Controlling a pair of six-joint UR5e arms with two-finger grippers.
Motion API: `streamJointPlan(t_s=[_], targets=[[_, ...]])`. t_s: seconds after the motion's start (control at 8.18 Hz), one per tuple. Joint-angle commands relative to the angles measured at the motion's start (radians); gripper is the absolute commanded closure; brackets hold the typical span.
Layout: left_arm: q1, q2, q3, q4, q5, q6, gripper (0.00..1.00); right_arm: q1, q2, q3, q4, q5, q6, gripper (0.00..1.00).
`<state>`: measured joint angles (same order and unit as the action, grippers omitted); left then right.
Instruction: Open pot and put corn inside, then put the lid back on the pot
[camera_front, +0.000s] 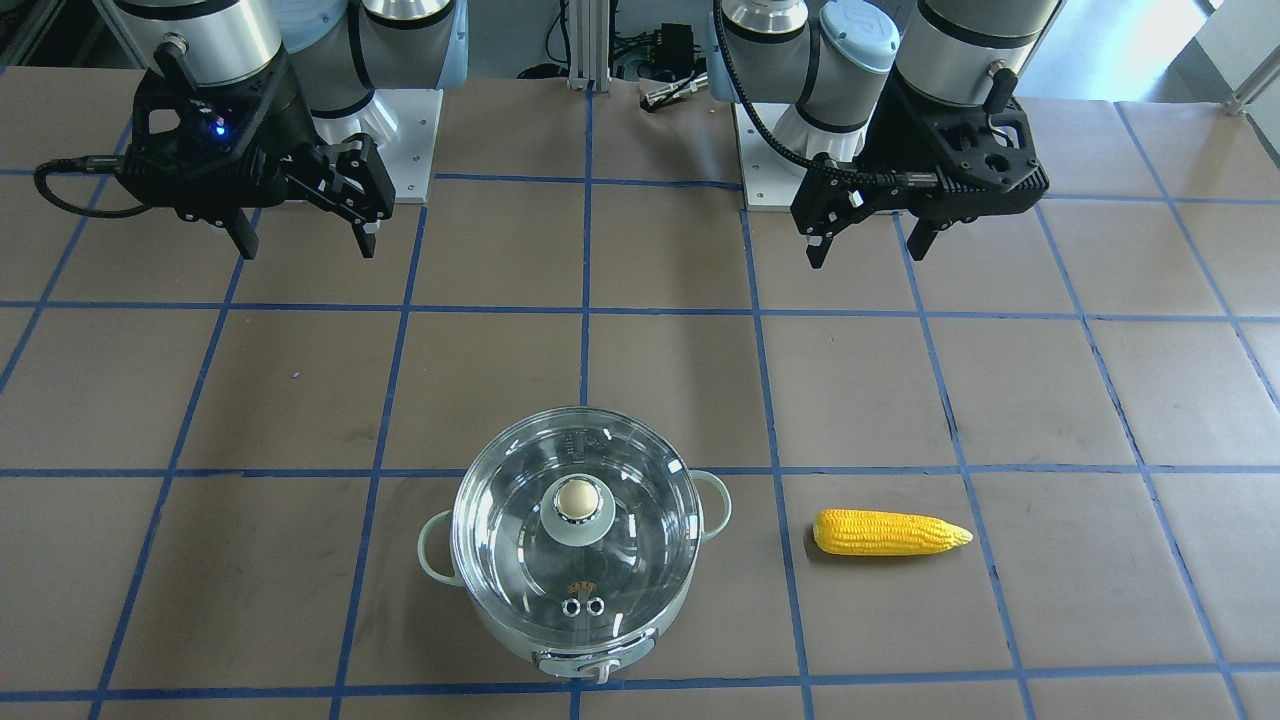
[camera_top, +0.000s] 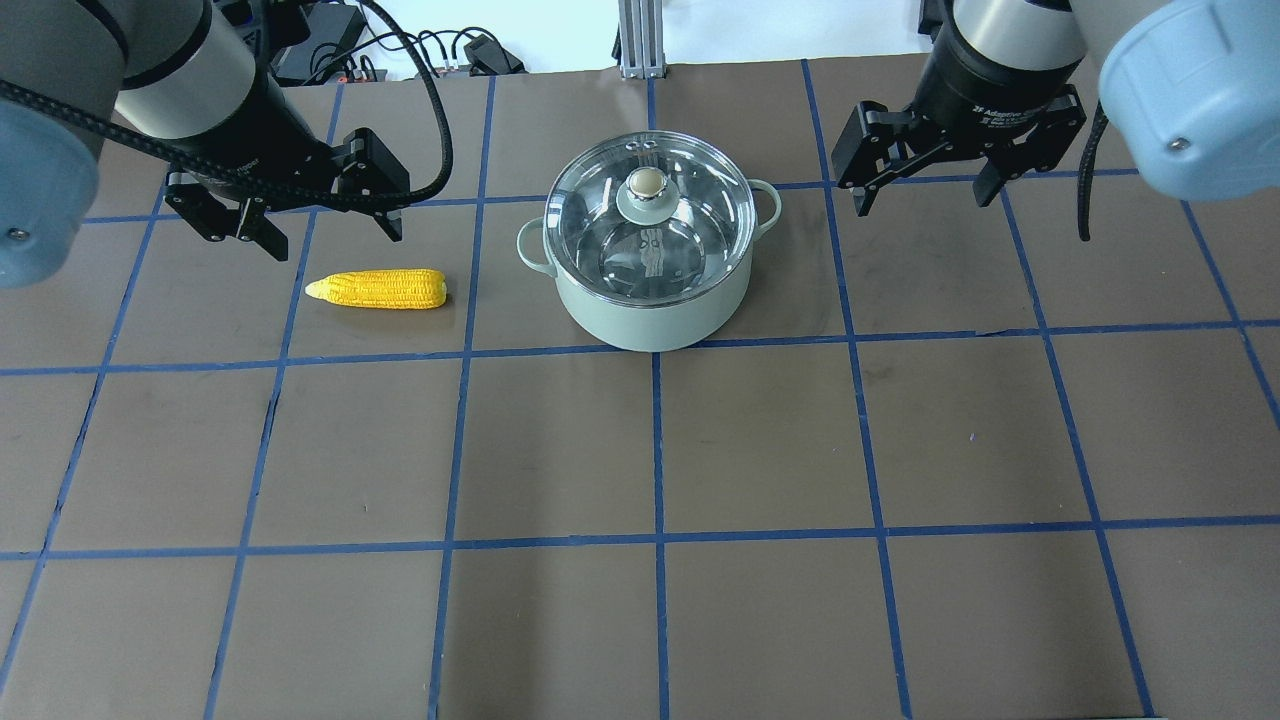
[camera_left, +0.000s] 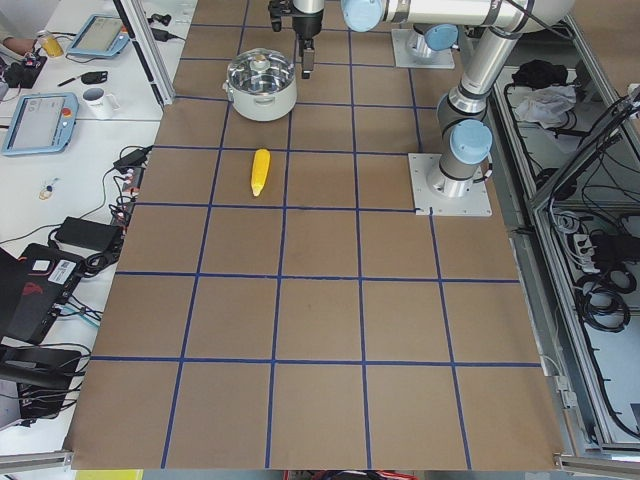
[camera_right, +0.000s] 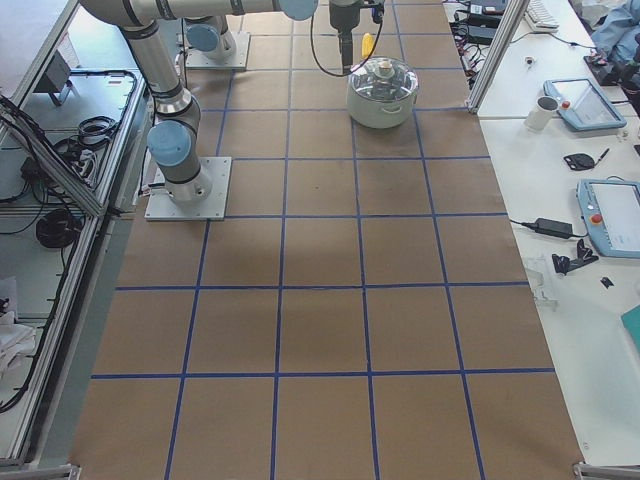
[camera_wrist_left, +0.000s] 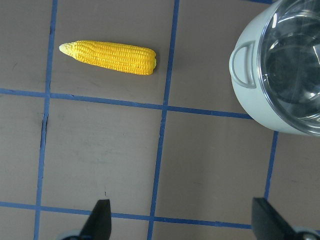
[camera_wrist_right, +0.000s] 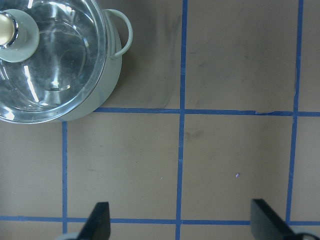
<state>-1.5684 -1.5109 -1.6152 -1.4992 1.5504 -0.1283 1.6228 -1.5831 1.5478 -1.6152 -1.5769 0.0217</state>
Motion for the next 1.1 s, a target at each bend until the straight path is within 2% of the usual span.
streamJointPlan(t_s=[0.0, 0.37, 0.49, 0.73, 0.98], targets=[[-0.001, 0.005, 0.0, -0.016, -0.023, 0.003, 0.0, 0.0, 0.0, 0.0, -0.003, 0.0, 0.0, 0.0], [0.021, 0.002, 0.009, -0.015, -0.018, 0.065, 0.0, -0.001, 0.002, 0.0, -0.005, 0.0, -0.002, 0.0], [0.031, -0.003, 0.012, -0.015, -0.012, 0.184, 0.0, -0.001, 0.003, 0.0, -0.005, -0.002, -0.002, 0.0], [0.155, -0.011, 0.012, -0.027, 0.029, 0.344, 0.0, -0.004, 0.002, -0.002, -0.014, 0.0, -0.002, 0.0], [0.237, -0.035, 0.014, -0.026, 0.031, 0.615, 0.0, -0.004, 0.003, -0.002, -0.014, 0.0, -0.006, 0.0]])
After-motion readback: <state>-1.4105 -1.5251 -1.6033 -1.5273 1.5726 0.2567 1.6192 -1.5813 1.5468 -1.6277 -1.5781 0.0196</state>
